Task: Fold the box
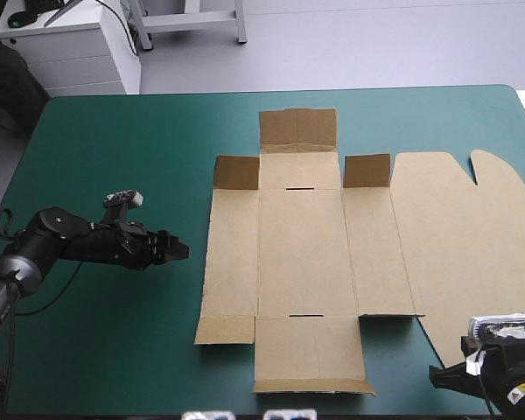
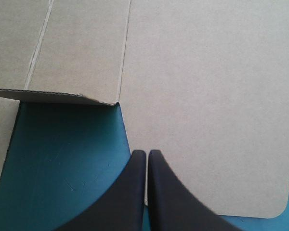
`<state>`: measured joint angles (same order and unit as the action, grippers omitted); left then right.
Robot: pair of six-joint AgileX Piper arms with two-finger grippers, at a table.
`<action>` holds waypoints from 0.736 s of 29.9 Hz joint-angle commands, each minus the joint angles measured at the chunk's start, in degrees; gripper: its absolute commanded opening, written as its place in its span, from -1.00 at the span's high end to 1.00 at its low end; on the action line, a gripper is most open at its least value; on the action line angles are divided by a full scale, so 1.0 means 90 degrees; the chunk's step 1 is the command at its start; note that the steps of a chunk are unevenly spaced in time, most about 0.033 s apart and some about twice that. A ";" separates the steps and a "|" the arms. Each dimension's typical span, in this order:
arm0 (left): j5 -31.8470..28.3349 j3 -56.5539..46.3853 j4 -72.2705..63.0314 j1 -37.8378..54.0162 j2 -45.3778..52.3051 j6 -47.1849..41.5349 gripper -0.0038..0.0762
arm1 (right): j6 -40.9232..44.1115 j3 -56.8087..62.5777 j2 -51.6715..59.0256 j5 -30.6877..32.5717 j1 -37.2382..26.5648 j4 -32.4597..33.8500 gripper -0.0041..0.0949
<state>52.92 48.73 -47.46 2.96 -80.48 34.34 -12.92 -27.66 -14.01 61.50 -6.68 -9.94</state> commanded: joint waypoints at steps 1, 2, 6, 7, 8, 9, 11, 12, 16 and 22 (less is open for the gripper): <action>0.0070 -0.0068 -0.0297 0.0005 0.0169 -0.0388 -0.36 | -0.0007 -0.0150 -0.0072 -0.0353 0.0023 -0.0075 0.92; 0.0027 -0.0146 -0.0326 0.0005 0.0169 -0.0379 -0.34 | -0.0007 -0.0150 -0.0072 -0.0353 0.0023 -0.0075 0.92; -0.0131 -0.0422 -0.0724 0.0005 0.0169 -0.0220 -0.24 | -0.0007 -0.0150 -0.0072 -0.0353 0.0023 -0.0075 0.92; -0.0159 -0.0471 -0.0899 0.0005 0.0169 -0.0094 -0.22 | -0.0007 -0.0150 -0.0072 -0.0353 0.0023 -0.0075 0.92; -0.0214 -0.0502 -0.0939 0.0005 0.0158 -0.0027 -0.19 | -0.0007 -0.0150 -0.0072 -0.0353 0.0023 -0.0075 0.92; -0.0223 -0.0500 -0.0923 0.0005 0.0158 -0.0040 -0.17 | -0.0007 -0.0150 -0.0072 -0.0353 0.0023 -0.0075 0.92; -0.0233 -0.0500 -0.0923 0.0005 0.0135 -0.0040 -0.13 | -0.0007 -0.0150 -0.0072 -0.0353 0.0023 -0.0075 0.92; -0.0216 -0.0500 -0.0923 0.0005 0.0088 -0.0040 -0.12 | -0.0007 -0.0150 -0.0072 -0.0353 0.0023 -0.0075 0.92; 0.0010 -0.0500 -0.1186 -0.0007 -0.0242 -0.0040 -0.10 | -0.0007 -0.0150 -0.0072 -0.0353 0.0023 -0.0075 0.92; 0.0365 -0.0500 -0.1913 -0.0017 -0.0715 0.0572 -0.10 | -0.0007 -0.0150 -0.0072 -0.0353 0.0023 -0.0075 0.92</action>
<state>53.16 43.06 -58.38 3.08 -87.26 36.76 -12.92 -27.66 -14.01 61.50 -6.68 -9.94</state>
